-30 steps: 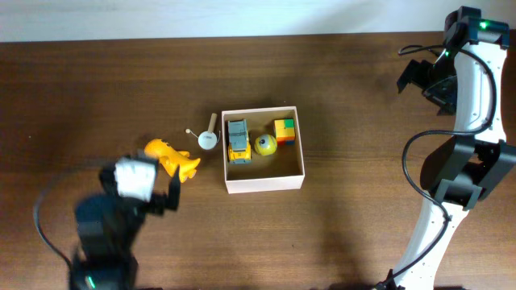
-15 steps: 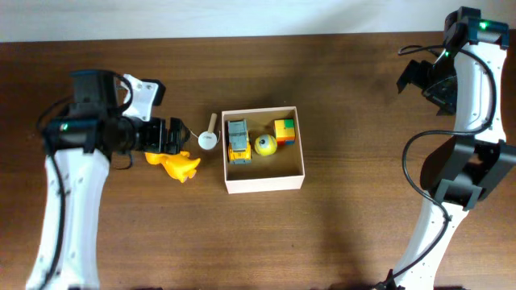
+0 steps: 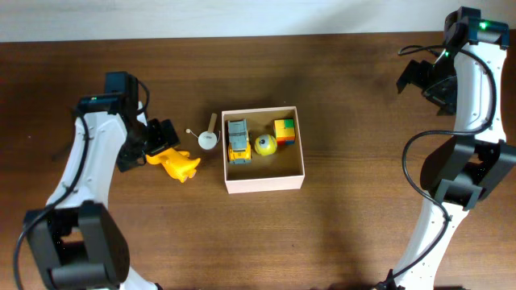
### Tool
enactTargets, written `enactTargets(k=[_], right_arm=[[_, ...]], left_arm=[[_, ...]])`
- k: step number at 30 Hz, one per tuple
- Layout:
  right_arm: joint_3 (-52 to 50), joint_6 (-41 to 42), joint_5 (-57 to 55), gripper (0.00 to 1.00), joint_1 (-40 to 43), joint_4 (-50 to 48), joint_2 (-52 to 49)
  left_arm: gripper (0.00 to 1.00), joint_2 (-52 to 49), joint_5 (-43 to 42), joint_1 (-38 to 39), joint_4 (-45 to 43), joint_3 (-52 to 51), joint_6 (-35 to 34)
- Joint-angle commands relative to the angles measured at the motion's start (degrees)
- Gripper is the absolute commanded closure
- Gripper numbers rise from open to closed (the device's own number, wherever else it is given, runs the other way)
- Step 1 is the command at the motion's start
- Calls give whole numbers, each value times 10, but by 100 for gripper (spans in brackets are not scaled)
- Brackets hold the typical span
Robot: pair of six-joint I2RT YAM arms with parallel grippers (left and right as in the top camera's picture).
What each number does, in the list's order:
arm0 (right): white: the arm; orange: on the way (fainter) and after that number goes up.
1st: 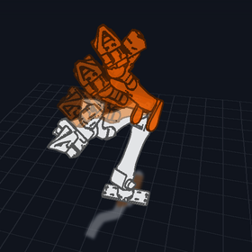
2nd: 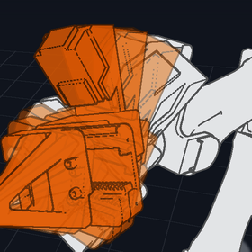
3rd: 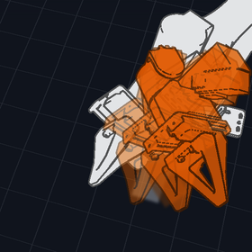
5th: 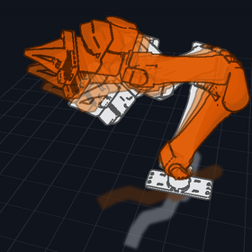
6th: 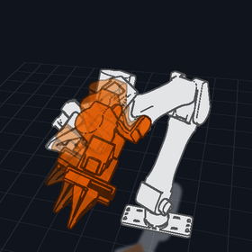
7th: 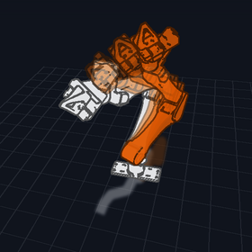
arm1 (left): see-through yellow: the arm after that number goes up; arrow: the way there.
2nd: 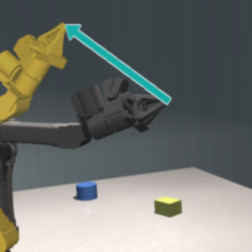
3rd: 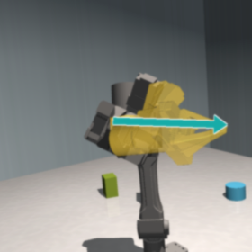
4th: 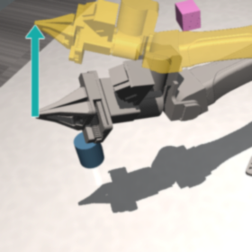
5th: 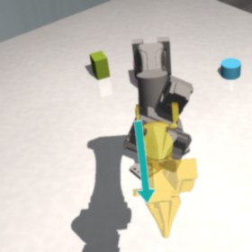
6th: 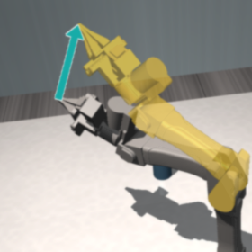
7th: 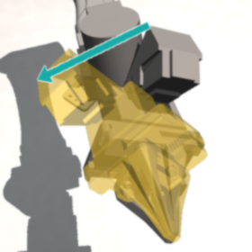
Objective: Pack container
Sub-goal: 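Reach the left gripper to the orange dinosaur and grasp it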
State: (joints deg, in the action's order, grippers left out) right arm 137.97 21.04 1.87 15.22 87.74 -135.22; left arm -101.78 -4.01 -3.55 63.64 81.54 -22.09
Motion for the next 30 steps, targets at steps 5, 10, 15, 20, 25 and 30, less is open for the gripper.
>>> enactTargets(k=[5,10,15,20,25,30], right_arm=[[-1,5,3,1,-2,-2,-2],[-1,5,3,1,-2,-2,-2],[-1,5,3,1,-2,-2,-2],[-1,5,3,1,-2,-2,-2],[-1,5,3,1,-2,-2,-2],[-1,5,3,1,-2,-2,-2]], left_arm=[[1,-61,68,38,-30,-3,-135],[4,-74,68,55,-36,-6,-135],[27,-74,82,57,-35,-10,-135],[55,-74,83,58,-35,-10,-135],[85,-74,83,58,-34,-10,-135],[95,-74,83,57,-34,-10,-134]])
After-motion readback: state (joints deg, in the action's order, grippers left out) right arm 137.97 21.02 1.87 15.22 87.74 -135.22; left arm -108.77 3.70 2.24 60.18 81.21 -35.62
